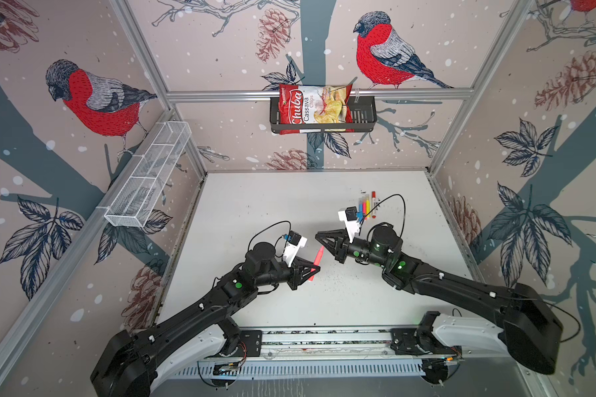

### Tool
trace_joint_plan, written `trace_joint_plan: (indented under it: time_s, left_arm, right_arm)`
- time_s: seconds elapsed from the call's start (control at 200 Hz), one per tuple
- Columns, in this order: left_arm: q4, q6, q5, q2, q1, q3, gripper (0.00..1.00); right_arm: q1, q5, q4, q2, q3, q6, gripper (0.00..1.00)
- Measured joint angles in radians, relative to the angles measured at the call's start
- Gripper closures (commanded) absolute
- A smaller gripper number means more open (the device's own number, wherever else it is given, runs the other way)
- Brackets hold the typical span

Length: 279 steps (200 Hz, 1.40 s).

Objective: Insert the pens into the pen caps

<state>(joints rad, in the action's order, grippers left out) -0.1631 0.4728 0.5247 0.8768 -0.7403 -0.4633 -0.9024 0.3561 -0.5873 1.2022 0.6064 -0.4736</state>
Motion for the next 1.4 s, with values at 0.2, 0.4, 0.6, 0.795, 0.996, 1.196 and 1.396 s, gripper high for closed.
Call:
trace_joint_plan:
  time_s: [0.2, 0.4, 0.6, 0.795, 0.996, 1.196, 1.396]
  left_arm:
    - [0.055, -0.001, 0.02, -0.003, 0.008, 0.0, 1.0]
    - [0.055, -0.001, 0.028, -0.004, 0.011, 0.0, 1.0]
    - [-0.137, 0.0, 0.012, 0.008, 0.014, 0.024, 1.0]
    - [-0.634, 0.052, -0.191, 0.018, 0.034, 0.064, 1.0]
    - [-0.717, 0.077, -0.24, 0.028, 0.037, 0.084, 1.0]
    - [-0.739, 0.077, -0.245, 0.043, 0.037, 0.083, 1.0]
    - [-0.743, 0.077, -0.244, 0.075, 0.022, 0.082, 1.0]
  right_arm:
    - [-0.019, -0.018, -0.007, 0.01, -0.014, -0.005, 1.0]
    - [-0.024, -0.023, 0.016, 0.003, 0.001, -0.003, 1.0]
    - [0.002, -0.027, 0.158, -0.028, 0.114, 0.045, 0.63]
    - [0.121, 0.114, 0.385, -0.124, 0.169, 0.085, 0.28]
    - [0.158, 0.153, 0.381, -0.163, 0.169, 0.085, 0.28]
    - [0.156, 0.197, 0.391, -0.131, 0.219, 0.106, 0.38]
    - [0.128, 0.206, 0.439, -0.068, 0.32, 0.15, 0.47]
